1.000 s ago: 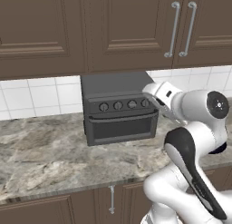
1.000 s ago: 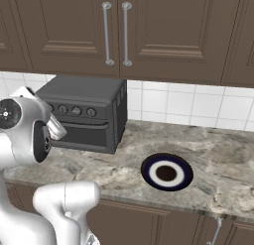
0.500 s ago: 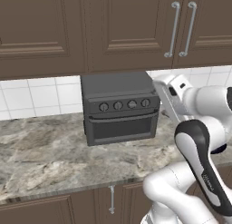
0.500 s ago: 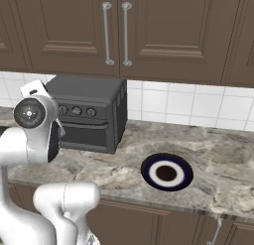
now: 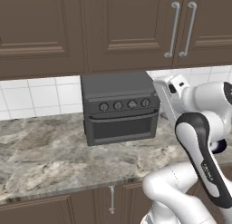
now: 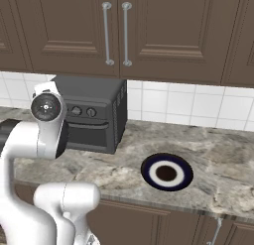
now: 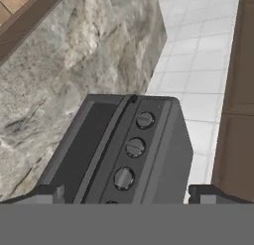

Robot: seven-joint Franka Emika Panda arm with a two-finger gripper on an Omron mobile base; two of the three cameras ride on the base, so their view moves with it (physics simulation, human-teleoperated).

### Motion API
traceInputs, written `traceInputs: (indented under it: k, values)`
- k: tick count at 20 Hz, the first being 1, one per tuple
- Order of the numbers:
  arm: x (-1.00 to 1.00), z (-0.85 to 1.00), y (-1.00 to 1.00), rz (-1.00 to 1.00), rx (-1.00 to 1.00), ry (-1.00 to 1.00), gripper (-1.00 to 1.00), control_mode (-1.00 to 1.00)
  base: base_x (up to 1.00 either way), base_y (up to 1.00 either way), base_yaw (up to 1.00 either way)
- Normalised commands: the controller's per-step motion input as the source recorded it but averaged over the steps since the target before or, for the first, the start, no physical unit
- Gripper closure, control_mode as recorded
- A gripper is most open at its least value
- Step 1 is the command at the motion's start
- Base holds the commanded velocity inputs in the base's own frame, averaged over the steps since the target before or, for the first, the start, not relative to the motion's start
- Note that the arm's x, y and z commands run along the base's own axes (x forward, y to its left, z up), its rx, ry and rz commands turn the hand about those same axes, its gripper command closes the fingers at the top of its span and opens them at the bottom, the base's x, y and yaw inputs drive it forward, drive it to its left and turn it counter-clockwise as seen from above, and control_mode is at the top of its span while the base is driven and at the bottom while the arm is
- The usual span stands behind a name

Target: Pull the toaster oven rack outwards. Pick up the baguette from the plate and place it on the toaster oven rack. Close the toaster oven door fully and set the temperature to the lowest setting.

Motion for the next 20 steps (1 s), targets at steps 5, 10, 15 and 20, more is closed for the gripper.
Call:
traceInputs:
  k: [5, 10, 15, 20]
  values:
    - [0.17, -0.21, -0.04, 0.00, 0.12, 0.09, -1.00, -1.00, 0.00, 0.00, 0.00]
    - [0.09, -0.39, 0.06, 0.00, 0.17, -0.01, -1.00, -1.00, 0.00, 0.00, 0.00]
    - [0.20, -0.38, 0.16, 0.00, 0.13, 0.00, -1.00, -1.00, 0.00, 0.00, 0.00]
    - [0.33, -0.21, 0.11, 0.00, 0.13, 0.00, -1.00, -1.00, 0.00, 0.00, 0.00]
